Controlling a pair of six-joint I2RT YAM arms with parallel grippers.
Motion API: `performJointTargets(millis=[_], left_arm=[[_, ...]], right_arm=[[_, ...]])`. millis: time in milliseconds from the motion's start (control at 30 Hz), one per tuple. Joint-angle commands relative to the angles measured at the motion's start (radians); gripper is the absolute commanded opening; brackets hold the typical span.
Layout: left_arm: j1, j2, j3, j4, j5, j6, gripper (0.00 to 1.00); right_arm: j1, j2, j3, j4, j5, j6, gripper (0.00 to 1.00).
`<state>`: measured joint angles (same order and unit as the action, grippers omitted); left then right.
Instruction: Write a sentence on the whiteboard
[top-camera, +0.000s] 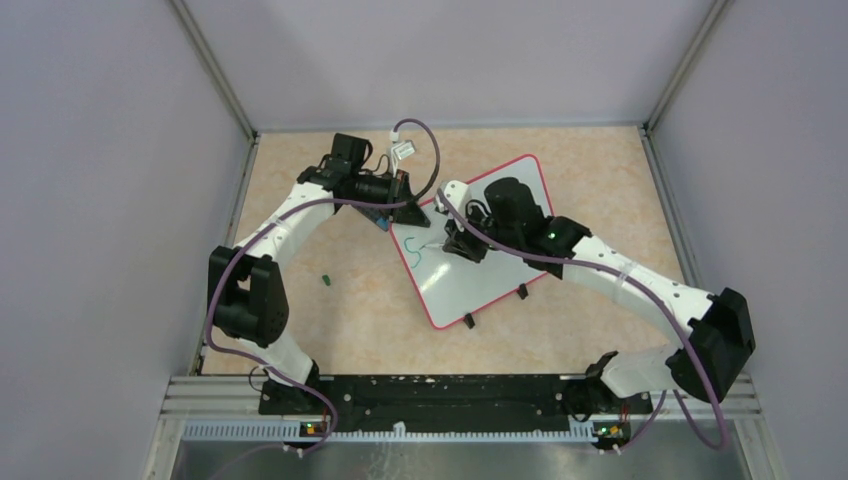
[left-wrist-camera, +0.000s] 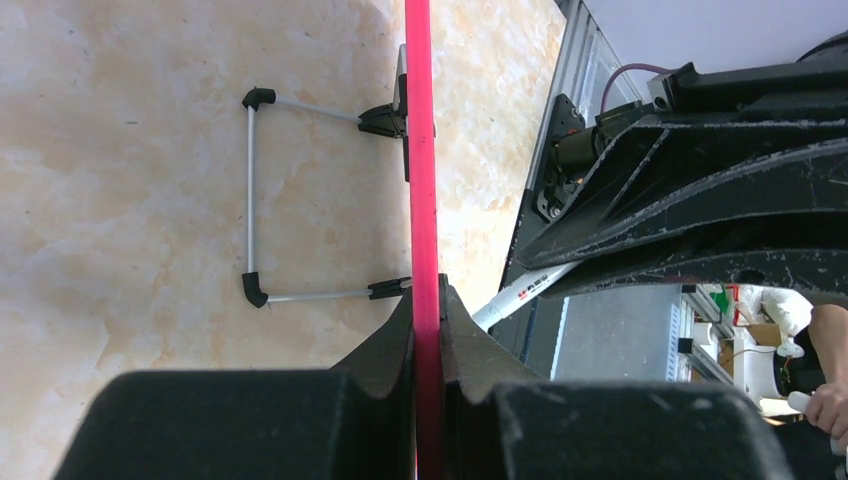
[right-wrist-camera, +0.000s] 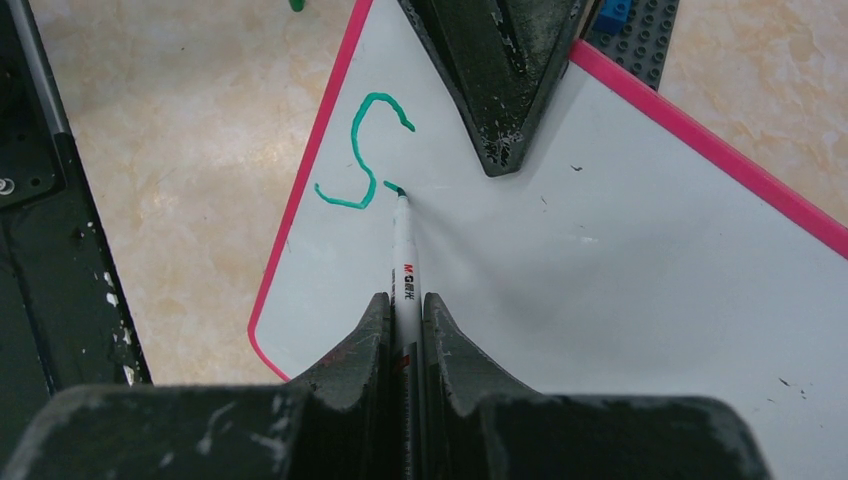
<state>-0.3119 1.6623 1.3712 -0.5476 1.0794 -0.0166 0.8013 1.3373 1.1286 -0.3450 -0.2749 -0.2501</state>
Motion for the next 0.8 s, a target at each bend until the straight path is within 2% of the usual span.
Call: performJointTargets(millis=[0, 200, 433, 767], left_arm=[[-0.016, -0.004, -0.012, 0.027, 0.060, 0.019, 0.00], [-0.017, 0.000, -0.008, 0.025, 0.062, 0.020, 0.00], [-0.017, -0.004, -0.012, 0.026, 0.060, 0.019, 0.00], [-0.018, -0.003, -0.012, 0.028, 0.064, 0.020, 0.00]], right_arm=[[-0.048, -0.028, 0.024, 0.010, 0.056, -0.011, 0.00], [-0.051, -0.029, 0.033, 0.007, 0.042, -0.005, 0.00], [-0.041, -0.052, 0.070, -0.024, -0.095, -0.012, 0.00], [-0.033, -0.015, 0.087, 0.008, -0.067, -0.009, 0.00]])
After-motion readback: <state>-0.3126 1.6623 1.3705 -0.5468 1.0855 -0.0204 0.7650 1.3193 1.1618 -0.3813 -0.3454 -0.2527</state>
